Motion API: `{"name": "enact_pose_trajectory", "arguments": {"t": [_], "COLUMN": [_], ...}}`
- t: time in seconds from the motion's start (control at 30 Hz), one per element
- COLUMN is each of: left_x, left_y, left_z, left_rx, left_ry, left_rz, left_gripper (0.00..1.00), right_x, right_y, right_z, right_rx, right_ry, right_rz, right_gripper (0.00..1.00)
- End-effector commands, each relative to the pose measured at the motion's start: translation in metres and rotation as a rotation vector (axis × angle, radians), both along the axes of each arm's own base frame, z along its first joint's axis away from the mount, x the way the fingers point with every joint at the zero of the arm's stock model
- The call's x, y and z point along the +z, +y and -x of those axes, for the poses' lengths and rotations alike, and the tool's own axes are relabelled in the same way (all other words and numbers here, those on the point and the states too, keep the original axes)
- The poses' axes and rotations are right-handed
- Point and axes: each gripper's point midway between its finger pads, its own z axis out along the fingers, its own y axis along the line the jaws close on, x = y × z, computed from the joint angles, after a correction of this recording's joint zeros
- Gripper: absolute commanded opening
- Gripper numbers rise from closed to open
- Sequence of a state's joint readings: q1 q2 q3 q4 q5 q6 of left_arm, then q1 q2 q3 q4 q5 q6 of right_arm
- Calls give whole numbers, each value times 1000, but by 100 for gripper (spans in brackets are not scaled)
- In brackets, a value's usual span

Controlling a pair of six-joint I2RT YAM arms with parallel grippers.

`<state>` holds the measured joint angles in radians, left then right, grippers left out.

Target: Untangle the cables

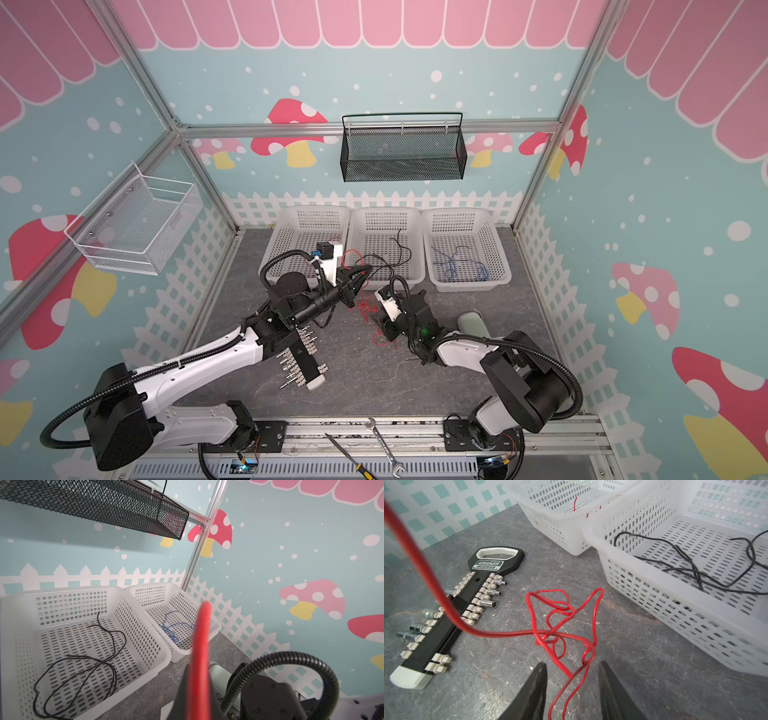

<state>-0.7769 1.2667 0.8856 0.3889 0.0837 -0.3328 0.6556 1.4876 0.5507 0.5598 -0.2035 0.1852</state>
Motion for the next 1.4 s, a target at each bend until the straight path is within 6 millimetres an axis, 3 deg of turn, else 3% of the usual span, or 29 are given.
{"name": "enact_pose_trajectory", "arguments": {"t": [0.0, 0.23, 0.4, 0.67, 0.83, 1.1, 1.37], "left_x": [28, 36, 48, 78, 95, 101, 83], "left_y": [-2, -3, 8, 51, 84, 119, 83], "left_z": [11, 20, 24, 27, 27, 25, 37], "left_rx": [-35, -65, -35, 136, 271, 413, 206], "left_ry": [-44, -47, -85, -175, -229, -247, -238], "left_rz": [36, 68, 65, 1, -51, -116, -110], "left_gripper": [0, 0, 0, 0, 0, 0, 0], "right_x": [0, -14, -28, -49, -58, -58, -19], "right_y": [3, 13, 7, -17, -26, -32, -8], "right_z": [-7, -16, -18, -15, -12, -11, -11], "right_rx": [-19, -5, -43, -125, -150, -163, -38], "right_ry": [-18, 2, 28, 61, 88, 96, 15], "right_rz": [-23, -9, 18, 103, 137, 154, 87], "right_gripper": [43, 29, 23, 20, 4, 6, 26]}}
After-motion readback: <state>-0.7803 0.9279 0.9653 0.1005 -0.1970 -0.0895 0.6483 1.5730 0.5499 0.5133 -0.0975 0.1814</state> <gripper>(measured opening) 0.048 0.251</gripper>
